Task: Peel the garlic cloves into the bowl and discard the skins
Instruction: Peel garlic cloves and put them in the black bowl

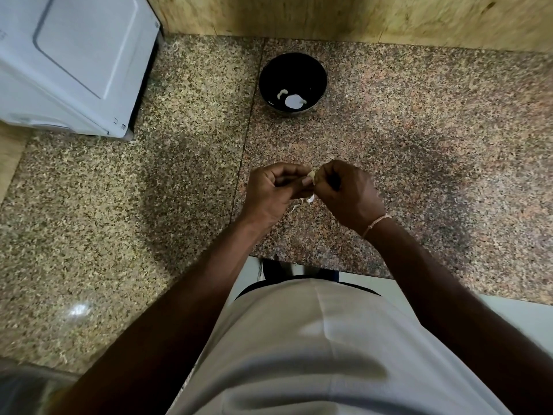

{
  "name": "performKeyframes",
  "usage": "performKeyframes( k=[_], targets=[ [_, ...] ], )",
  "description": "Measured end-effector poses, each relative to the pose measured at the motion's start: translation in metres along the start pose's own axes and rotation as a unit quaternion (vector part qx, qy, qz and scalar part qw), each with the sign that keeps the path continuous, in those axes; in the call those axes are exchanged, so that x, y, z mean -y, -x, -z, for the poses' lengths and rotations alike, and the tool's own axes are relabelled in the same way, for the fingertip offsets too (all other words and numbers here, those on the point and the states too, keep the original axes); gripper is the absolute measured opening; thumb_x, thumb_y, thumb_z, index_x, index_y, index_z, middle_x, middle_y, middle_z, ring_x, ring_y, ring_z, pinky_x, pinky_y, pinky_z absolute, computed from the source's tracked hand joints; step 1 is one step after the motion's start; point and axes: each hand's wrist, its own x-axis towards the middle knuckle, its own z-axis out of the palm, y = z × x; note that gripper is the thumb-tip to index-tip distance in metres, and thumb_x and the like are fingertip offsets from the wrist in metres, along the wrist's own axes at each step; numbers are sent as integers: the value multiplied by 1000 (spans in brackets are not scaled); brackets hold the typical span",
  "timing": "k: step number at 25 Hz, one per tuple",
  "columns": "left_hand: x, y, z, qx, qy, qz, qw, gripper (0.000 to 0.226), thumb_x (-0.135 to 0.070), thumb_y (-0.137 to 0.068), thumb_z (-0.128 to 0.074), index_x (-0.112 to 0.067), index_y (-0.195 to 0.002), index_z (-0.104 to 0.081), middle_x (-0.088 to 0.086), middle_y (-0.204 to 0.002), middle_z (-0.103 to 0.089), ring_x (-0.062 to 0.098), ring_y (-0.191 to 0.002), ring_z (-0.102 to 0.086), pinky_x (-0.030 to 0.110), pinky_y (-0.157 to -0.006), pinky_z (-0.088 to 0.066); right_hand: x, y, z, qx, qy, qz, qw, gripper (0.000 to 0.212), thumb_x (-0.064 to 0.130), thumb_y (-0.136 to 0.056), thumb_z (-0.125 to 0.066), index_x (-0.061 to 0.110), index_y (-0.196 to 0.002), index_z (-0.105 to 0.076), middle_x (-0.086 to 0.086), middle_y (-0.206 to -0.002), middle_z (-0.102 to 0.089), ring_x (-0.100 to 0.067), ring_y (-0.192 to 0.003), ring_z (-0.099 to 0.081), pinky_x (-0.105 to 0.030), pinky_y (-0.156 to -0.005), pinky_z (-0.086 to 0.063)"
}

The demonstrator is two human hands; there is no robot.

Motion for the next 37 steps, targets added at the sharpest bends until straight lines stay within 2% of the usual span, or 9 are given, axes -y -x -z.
performKeyframes(
  k=[4, 8, 10, 12, 14, 18, 24, 31, 37],
  targets=[
    [5, 3, -1, -6, 71, 37, 997, 23, 4, -86, -79, -16, -95, -83, 14, -100, -80, 28, -95, -78, 39, -81, -65, -2, 1, -5, 12, -50, -29, 998, 11, 21, -95, -63, 14, -87, -63, 4, -69, -62, -11, -55, -52, -29, -53, -42],
    [6, 4, -1, -11, 102, 48, 994, 20, 4, -86, -79, -13, -96, -82, 16, -100, -79, 29, -95, -77, 38, -82, -64, -5, 1, -9, 4, -140, -82, 987, 10, 12, -98, -61, 6, -95, -69, -11, -82, -72, -36, -76, -69, -57, -70, -58],
    [6, 5, -1, -19, 100, 49, 994, 21, 6, -85, -79, -13, -96, -82, 15, -98, -79, 27, -92, -78, 36, -80, -64, -5, 2, -9, -8, -155, -82, 984, 8, 10, -96, -64, 7, -99, -71, -7, -85, -74, -29, -78, -72, -52, -70, -60],
    [5, 5, -2, -32, 89, 49, 994, 21, 8, -84, -80, -8, -98, -79, 14, -94, -79, 26, -89, -77, 35, -77, -64, -3, 4, -7, -20, -143, -62, 988, 11, 9, -93, -68, 13, -103, -72, 3, -88, -74, -8, -76, -72, -29, -65, -58],
    [5, 6, -2, -41, 73, 46, 995, 22, 8, -83, -80, -2, -101, -75, 15, -93, -79, 27, -88, -77, 37, -77, -64, -1, 8, -6, -38, -114, -30, 992, 17, 10, -90, -72, 17, -105, -72, 8, -90, -74, 0, -77, -70, -16, -65, -54],
    [5, 7, -2, -52, 53, 43, 996, 22, 10, -81, -81, 1, -100, -74, 16, -89, -78, 29, -84, -78, 37, -75, -65, 0, 13, -5, -53, -82, 5, 995, 23, 12, -87, -75, 18, -109, -73, 8, -92, -75, -2, -81, -72, -18, -70, -59],
    [3, 8, -3, -40, 12, 31, 999, 17, 8, -85, -79, 0, -100, -76, 22, -92, -78, 30, -82, -78, 36, -74, -66, -1, 12, -3, -50, -69, -14, 996, 19, 18, -87, -80, 17, -106, -76, 7, -90, -77, -4, -82, -74, -32, -75, -63],
    [-2, 6, -2, -41, -62, 17, 997, 22, 3, -85, -82, -3, -104, -74, 14, -86, -79, 30, -80, -79, 45, -76, -66, 0, 12, -4, -64, -58, -4, 996, 19, 23, -86, -83, 17, -103, -76, 11, -86, -74, 0, -80, -72, -21, -72, -60],
    [-7, 7, -1, -60, -102, -1, 993, 34, 0, -82, -86, -9, -109, -68, 12, -89, -80, 32, -83, -79, 52, -78, -66, -4, 8, -8, -58, -112, -31, 992, 19, 18, -84, -85, 16, -102, -78, 7, -89, -77, -3, -82, -74, -30, -76, -63]
  ],
)
